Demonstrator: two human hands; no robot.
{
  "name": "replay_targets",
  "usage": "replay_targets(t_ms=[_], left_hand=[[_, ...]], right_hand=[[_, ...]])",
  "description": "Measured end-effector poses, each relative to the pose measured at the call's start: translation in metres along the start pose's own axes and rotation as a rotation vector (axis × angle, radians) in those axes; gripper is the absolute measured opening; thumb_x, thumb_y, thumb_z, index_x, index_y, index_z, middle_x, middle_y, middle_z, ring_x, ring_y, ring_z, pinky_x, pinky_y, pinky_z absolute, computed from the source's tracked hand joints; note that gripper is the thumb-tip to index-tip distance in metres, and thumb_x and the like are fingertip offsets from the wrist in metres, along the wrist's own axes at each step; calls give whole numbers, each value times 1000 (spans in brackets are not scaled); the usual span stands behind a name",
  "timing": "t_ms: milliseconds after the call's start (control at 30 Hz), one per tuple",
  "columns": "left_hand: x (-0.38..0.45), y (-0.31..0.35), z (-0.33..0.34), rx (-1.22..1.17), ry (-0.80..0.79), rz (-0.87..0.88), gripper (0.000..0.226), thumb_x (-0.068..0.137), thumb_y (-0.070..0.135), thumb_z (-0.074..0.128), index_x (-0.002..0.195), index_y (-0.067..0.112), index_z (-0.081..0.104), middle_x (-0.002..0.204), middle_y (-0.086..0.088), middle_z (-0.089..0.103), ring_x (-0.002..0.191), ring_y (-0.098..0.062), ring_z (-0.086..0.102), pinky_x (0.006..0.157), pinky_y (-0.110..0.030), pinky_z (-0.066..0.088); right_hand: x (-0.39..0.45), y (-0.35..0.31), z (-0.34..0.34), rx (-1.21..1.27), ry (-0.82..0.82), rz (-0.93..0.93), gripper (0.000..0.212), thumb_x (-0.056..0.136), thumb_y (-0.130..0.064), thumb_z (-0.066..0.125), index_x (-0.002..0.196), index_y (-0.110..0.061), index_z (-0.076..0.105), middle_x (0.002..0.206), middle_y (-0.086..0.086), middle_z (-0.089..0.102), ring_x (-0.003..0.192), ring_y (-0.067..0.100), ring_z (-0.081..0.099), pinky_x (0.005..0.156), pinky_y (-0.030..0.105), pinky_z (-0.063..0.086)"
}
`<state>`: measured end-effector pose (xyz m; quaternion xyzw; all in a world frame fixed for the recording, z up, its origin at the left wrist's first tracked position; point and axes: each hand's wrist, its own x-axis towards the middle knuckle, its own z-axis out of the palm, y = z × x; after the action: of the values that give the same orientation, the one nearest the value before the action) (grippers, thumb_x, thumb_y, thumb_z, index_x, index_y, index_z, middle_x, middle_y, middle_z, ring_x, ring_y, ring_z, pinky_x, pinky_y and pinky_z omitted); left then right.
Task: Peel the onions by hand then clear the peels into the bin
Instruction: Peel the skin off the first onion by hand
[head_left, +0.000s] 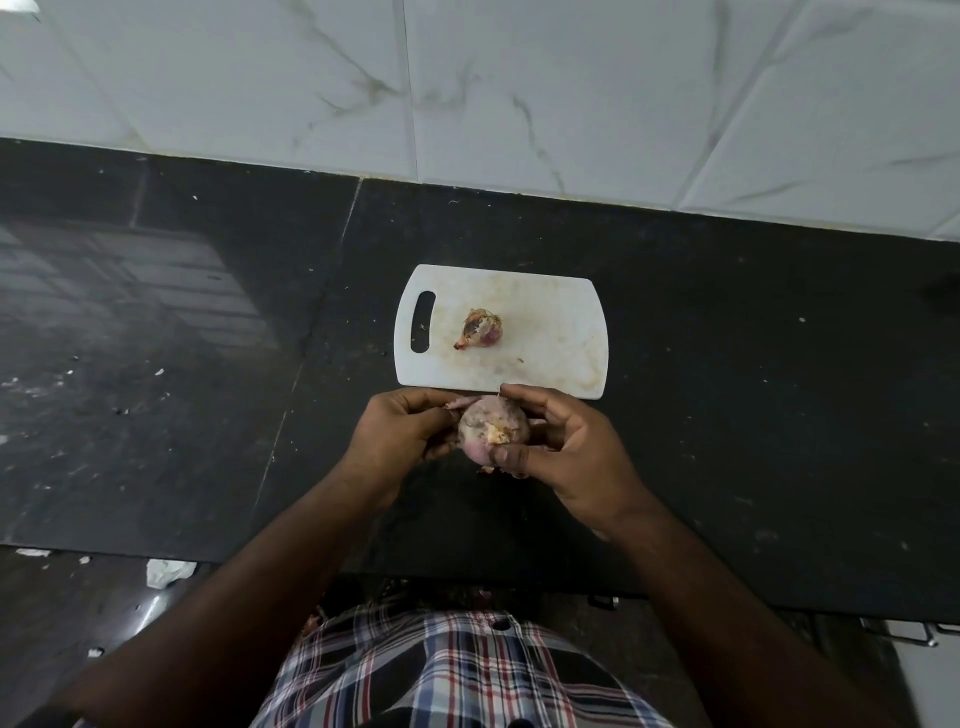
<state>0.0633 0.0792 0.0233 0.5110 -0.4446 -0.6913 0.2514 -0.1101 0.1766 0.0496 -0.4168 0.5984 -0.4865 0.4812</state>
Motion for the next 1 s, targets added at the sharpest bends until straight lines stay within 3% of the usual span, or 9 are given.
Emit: replay_targets(t_ms=[67, 167, 333, 500, 633, 733, 833, 933, 1000], left_hand=[[4, -4, 1, 43, 49, -2, 17, 94, -3, 61, 97, 3, 77, 93, -20, 76, 74, -23, 69, 57, -24, 55], [9, -9, -2, 157, 107, -8, 19, 95, -1, 61, 95, 8, 77, 89, -23, 74, 62, -16, 66, 54, -22, 53], [11, -13, -5, 358, 110, 3, 20, 97, 5, 61, 96, 18, 76, 86, -9, 76, 65, -11, 69, 62, -23, 58], [16, -20, -12, 489, 147, 29, 20, 96, 10, 64, 101, 25, 77, 83, 3, 77, 74, -12, 74, 74, -35, 64], [14, -17, -14, 677, 23, 50, 40, 94, 11, 65, 130, 30, 65, 118, 8, 69, 83, -7, 69, 77, -27, 60], [9, -8, -9, 846, 54, 183, 50, 93, 21, 65, 141, 32, 56, 137, -1, 52, 110, -15, 58, 93, -34, 53], [-2, 3, 3, 516, -27, 201, 48, 92, 39, 69, 138, 30, 58, 128, 5, 63, 110, -19, 65, 87, -36, 57], [-16, 13, 16, 0, -309, 5, 50, 84, 29, 71, 133, 21, 60, 113, -9, 75, 97, -27, 74, 75, -33, 60], [-21, 17, 20, -88, -346, 18, 47, 79, 20, 74, 125, 20, 63, 109, -15, 75, 92, -30, 75, 75, -34, 62]], right_hand=[[-2, 0, -2, 87, -5, 13, 51, 70, -5, 84, 114, -25, 69, 113, -2, 73, 105, 20, 70, 79, 33, 61], [-4, 0, -8, 239, -14, 85, 47, 67, -12, 81, 112, -18, 70, 113, 5, 74, 101, 26, 72, 71, 33, 61], [-4, 1, -18, 396, 118, 136, 42, 70, -9, 76, 111, -15, 70, 109, 1, 73, 94, 19, 71, 64, 27, 57], [-2, 2, -27, 463, 254, 200, 26, 88, -1, 64, 110, -16, 69, 106, 4, 73, 80, 19, 71, 59, 28, 54], [0, 3, -33, 483, 306, 255, 23, 92, -8, 61, 112, -19, 67, 99, 10, 73, 74, 20, 66, 61, 31, 51], [2, 4, -28, 465, 286, 258, 24, 93, -6, 62, 115, -15, 66, 106, 10, 72, 78, 18, 70, 60, 28, 54], [4, 3, -15, 394, 253, 191, 24, 90, -1, 65, 112, -12, 67, 112, 8, 72, 94, 19, 72, 66, 27, 58], [5, -3, 0, 206, 233, 81, 23, 88, 0, 70, 102, -18, 74, 105, 3, 75, 94, 13, 73, 69, 28, 59], [4, -7, 7, 50, 268, 9, 22, 86, 1, 72, 95, -18, 75, 108, 1, 73, 92, 5, 72, 68, 20, 58]])
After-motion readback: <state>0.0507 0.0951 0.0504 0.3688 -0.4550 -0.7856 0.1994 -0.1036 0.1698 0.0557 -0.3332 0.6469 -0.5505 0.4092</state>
